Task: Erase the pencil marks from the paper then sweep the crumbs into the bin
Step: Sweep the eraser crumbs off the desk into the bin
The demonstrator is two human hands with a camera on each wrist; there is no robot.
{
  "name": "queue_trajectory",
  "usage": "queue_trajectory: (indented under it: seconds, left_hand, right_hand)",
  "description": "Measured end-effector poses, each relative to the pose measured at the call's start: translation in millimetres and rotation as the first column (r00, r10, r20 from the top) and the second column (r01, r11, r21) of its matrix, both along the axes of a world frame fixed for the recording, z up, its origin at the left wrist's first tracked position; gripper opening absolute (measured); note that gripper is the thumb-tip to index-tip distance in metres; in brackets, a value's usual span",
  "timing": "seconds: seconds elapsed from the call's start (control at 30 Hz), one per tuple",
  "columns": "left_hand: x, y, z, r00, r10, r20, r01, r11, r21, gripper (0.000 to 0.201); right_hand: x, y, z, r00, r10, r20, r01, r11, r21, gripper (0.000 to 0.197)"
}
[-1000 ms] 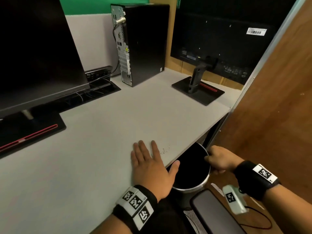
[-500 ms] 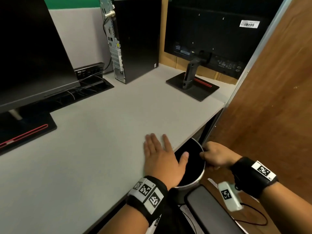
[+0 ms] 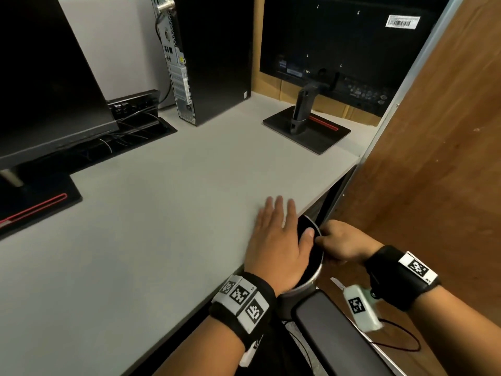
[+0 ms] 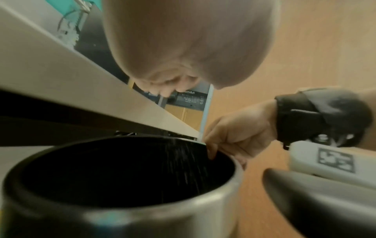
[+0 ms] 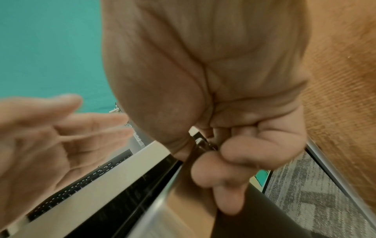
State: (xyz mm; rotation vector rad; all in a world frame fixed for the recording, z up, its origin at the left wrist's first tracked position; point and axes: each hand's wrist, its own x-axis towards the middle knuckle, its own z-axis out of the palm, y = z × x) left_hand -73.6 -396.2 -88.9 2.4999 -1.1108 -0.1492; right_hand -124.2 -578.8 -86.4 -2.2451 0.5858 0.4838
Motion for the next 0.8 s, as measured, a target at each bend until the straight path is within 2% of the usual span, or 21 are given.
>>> queue_trajectory:
  seconds: [0.03, 0.07, 0.13, 0.2, 0.27, 0.33, 0.37, 0.43, 0.47, 0.5, 0.57, 0.63, 0.73, 0.8]
  left_hand:
    - [2, 0, -1, 0.997, 0.073, 0.034, -0.075, 0.996, 0.055, 0.073]
    - [2, 0, -2, 0.995, 0.083, 0.057, -0.090, 0.988, 0.123, 0.075]
    - [-4, -3, -5, 0.996, -0.067, 0.052, 0.058, 0.987, 0.148, 0.073]
    - [-12, -7, -2, 0.983, -0.185, 0.008, 0.184, 0.981, 0.054, 0.067]
    - [-9, -11, -2, 0.997, -0.064, 0.030, 0.064, 0.998, 0.018, 0.067]
    - [-10, -11, -2, 0.994, 0.086, 0.069, -0.093, 0.990, 0.105, 0.069]
    - [-13, -13, -4, 0.995, 0.063, 0.076, -0.072, 0.989, 0.130, 0.069]
    - [-20, -16, -8, 0.996, -0.064, 0.062, 0.057, 0.994, 0.097, 0.065]
    - [-23, -17, -8, 0.996, -0.083, 0.045, 0.079, 0.994, 0.075, 0.063]
    - [-23, -18, -9, 0.998, -0.060, 0.034, 0.058, 0.996, 0.061, 0.063]
    - [-22, -17, -10, 0.997, 0.005, 0.072, -0.014, 0.991, 0.131, 0.066]
    - [-26, -14, -7, 0.994, -0.082, 0.073, 0.068, 0.983, 0.173, 0.066]
    - [-35, 3, 10, 0.977, -0.192, -0.096, 0.199, 0.978, 0.065, 0.058]
    - [-37, 28, 23, 0.974, -0.203, -0.102, 0.205, 0.979, 0.005, 0.055]
  right_hand:
    - [0, -1, 0, 1.000, -0.005, -0.003, 0.005, 1.000, -0.010, 0.033]
    - [0, -1, 0, 1.000, -0.008, 0.000, 0.008, 1.000, -0.022, 0.032]
    - [0, -1, 1, 1.000, -0.003, 0.013, 0.003, 0.999, -0.038, 0.030]
    - [0, -1, 2, 1.000, 0.009, 0.028, -0.008, 0.999, -0.044, 0.029]
    - [-1, -1, 1, 1.000, 0.012, 0.028, -0.011, 0.999, -0.045, 0.029]
    - [-1, -2, -2, 1.000, -0.001, 0.024, 0.002, 0.999, -0.038, 0.027]
    - [-2, -3, -4, 1.000, -0.006, 0.025, 0.007, 0.999, -0.031, 0.025]
    - [0, -6, -6, 1.000, -0.002, 0.031, 0.003, 0.999, -0.044, 0.022]
    - [0, -7, -8, 1.000, 0.010, 0.029, -0.008, 0.999, -0.047, 0.022]
    - [-1, -8, -10, 1.000, 0.020, 0.022, -0.019, 0.999, -0.049, 0.023]
    - [0, -11, -13, 1.000, 0.017, 0.013, -0.016, 0.998, -0.061, 0.025]
    - [-1, -13, -17, 1.000, -0.001, 0.014, 0.002, 0.999, -0.041, 0.027]
    - [-1, -21, -26, 0.999, -0.040, 0.008, 0.039, 0.999, 0.022, 0.031]
    - [-2, -27, -36, 0.997, -0.080, -0.013, 0.081, 0.995, 0.057, 0.028]
